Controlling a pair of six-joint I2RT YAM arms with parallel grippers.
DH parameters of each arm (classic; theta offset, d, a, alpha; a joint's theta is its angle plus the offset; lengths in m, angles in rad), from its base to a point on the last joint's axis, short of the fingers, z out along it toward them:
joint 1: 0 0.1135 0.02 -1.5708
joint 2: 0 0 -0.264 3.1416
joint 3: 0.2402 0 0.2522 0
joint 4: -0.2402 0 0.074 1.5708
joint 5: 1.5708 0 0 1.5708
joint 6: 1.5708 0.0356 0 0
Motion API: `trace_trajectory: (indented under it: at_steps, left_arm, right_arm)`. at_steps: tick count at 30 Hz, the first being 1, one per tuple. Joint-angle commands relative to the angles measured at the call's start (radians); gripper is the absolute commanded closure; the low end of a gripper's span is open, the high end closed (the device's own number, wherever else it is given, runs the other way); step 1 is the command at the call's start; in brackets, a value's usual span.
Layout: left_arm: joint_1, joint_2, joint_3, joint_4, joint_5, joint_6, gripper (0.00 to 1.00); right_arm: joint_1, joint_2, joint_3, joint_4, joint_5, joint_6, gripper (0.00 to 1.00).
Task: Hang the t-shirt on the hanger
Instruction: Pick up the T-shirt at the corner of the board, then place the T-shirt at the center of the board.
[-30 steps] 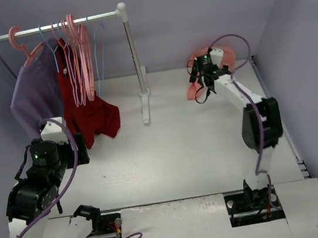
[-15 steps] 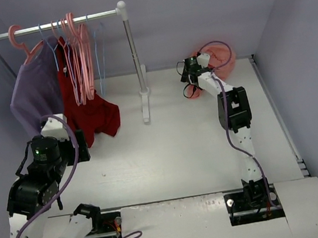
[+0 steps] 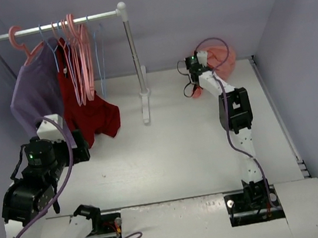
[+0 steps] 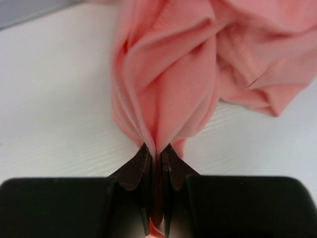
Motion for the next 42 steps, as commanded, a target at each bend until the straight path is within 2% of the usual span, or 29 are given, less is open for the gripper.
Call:
trace_trajectory:
  at_steps: [1, 8, 11, 16, 19, 23, 31, 34, 38, 42]
  left_arm:
    - [-0.002, 0.025, 0.085, 0.042, 0.046, -0.040, 0.17]
    - [-0.003, 0.050, 0.162, 0.045, 0.099, -0.063, 0.17]
    - [-0.003, 0.051, 0.182, 0.045, 0.113, -0.071, 0.17]
    - [-0.004, 0.051, 0.220, 0.044, 0.125, -0.075, 0.17]
    - [-0.006, 0.054, 0.241, 0.045, 0.130, -0.081, 0.17]
    - [-0.006, 0.047, 0.254, 0.044, 0.135, -0.087, 0.17]
    - [-0.006, 0.017, 0.269, 0.042, 0.129, -0.087, 0.17]
    - [-0.006, 0.008, 0.295, 0.041, 0.120, -0.084, 0.17]
    - [-0.006, 0.004, 0.312, 0.042, 0.125, -0.081, 0.17]
    - [-0.006, 0.001, 0.319, 0.042, 0.144, -0.077, 0.17]
  right_arm:
    - [0.029, -0.297, 0.135, 0.034, -0.030, -0.236, 1.00]
    - [0.062, -0.559, 0.275, 0.036, -0.190, -0.452, 1.00]
    - [0.076, -0.698, 0.259, 0.036, -0.302, -0.453, 1.00]
    - [0.112, -0.837, 0.246, 0.038, -0.420, -0.437, 1.00]
    - [0.123, -0.907, 0.228, 0.046, -0.579, -0.374, 1.00]
    - [0.200, -0.910, 0.228, 0.065, -0.710, -0.283, 1.00]
    - [0.481, -0.831, 0.246, 0.121, -0.711, -0.254, 1.00]
    - [0.594, -0.750, 0.360, 0.130, -0.709, -0.244, 1.00]
    - [0.665, -0.730, 0.434, 0.146, -0.705, -0.251, 1.00]
    - [0.681, -0.817, 0.391, 0.178, -0.717, -0.245, 1.00]
